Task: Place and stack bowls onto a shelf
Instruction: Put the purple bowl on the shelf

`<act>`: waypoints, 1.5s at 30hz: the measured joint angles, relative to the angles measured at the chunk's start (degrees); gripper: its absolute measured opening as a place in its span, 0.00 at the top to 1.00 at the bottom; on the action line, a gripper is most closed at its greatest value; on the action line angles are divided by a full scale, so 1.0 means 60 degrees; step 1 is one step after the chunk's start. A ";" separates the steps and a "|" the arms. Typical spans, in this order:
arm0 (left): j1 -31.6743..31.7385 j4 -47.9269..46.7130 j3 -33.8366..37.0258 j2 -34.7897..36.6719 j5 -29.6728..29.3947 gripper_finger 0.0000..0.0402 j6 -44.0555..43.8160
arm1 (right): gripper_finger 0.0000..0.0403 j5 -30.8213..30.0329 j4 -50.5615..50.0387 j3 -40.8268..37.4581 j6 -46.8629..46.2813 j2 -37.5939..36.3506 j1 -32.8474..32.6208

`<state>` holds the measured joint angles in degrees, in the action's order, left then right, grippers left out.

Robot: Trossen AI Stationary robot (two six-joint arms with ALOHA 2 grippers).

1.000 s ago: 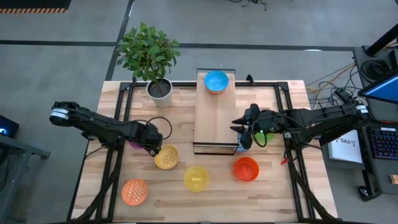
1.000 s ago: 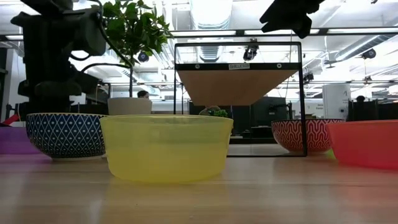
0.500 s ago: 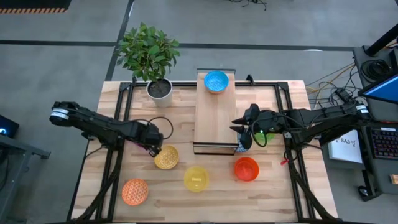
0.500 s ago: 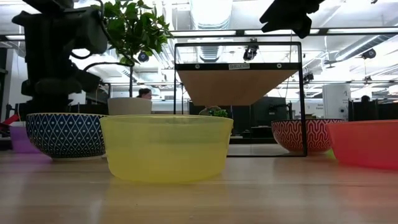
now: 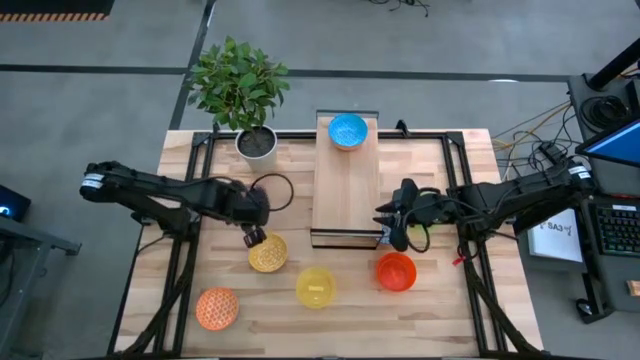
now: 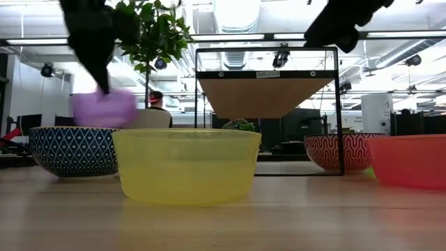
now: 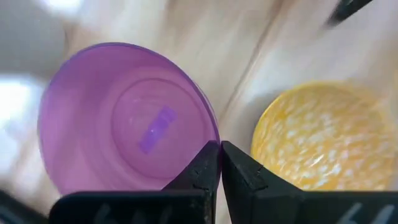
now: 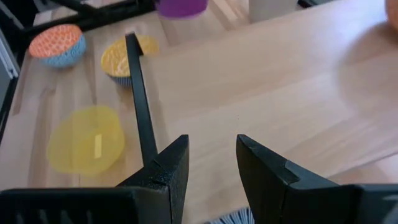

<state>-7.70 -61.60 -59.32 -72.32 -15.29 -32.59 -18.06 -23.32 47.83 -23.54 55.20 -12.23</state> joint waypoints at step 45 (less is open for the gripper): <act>0.0930 0.4543 -0.4847 -0.4297 -0.0280 1.00 0.7778 | 0.69 -0.0008 0.0515 -0.0520 0.0764 -0.0451 -0.1650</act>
<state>-2.13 -34.34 -88.40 -98.10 -16.97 14.07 -18.11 -20.23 44.71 -18.95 52.49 -22.13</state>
